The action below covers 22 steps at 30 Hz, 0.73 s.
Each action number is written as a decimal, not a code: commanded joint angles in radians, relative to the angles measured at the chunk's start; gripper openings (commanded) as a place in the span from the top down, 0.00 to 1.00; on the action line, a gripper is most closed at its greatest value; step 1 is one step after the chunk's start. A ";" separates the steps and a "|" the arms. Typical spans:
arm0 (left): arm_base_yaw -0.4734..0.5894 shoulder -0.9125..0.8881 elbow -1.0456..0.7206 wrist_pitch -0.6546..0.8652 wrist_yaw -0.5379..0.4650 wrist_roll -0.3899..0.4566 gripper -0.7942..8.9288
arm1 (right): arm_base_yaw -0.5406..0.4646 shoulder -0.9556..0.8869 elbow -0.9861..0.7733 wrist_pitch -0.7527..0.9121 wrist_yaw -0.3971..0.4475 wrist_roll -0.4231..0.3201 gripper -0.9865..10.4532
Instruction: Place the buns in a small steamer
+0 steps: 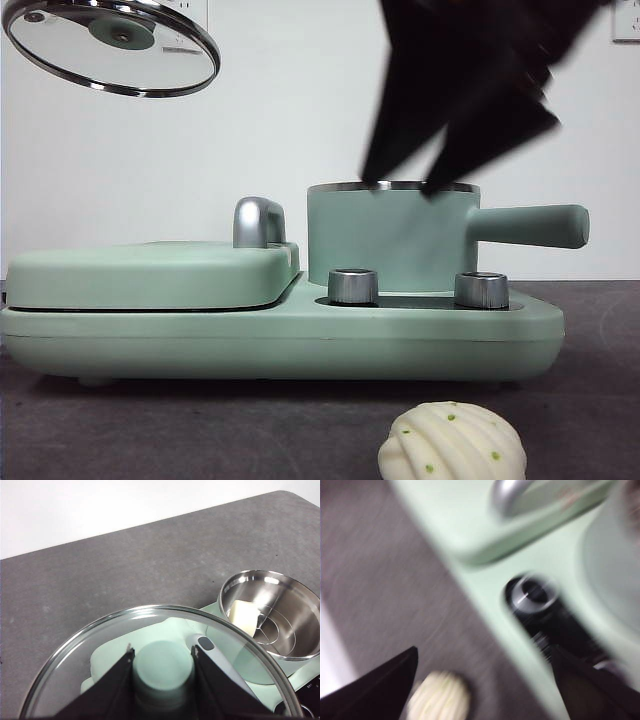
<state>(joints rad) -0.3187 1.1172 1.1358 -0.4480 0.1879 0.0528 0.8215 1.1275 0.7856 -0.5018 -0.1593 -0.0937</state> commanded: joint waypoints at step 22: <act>-0.002 0.002 0.019 0.029 0.003 0.014 0.91 | 0.178 0.155 -0.146 0.082 0.062 -0.052 0.53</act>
<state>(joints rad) -0.3183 1.1172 1.1358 -0.4480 0.1879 0.0593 0.9874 1.2625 0.6403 -0.4263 -0.1009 -0.1349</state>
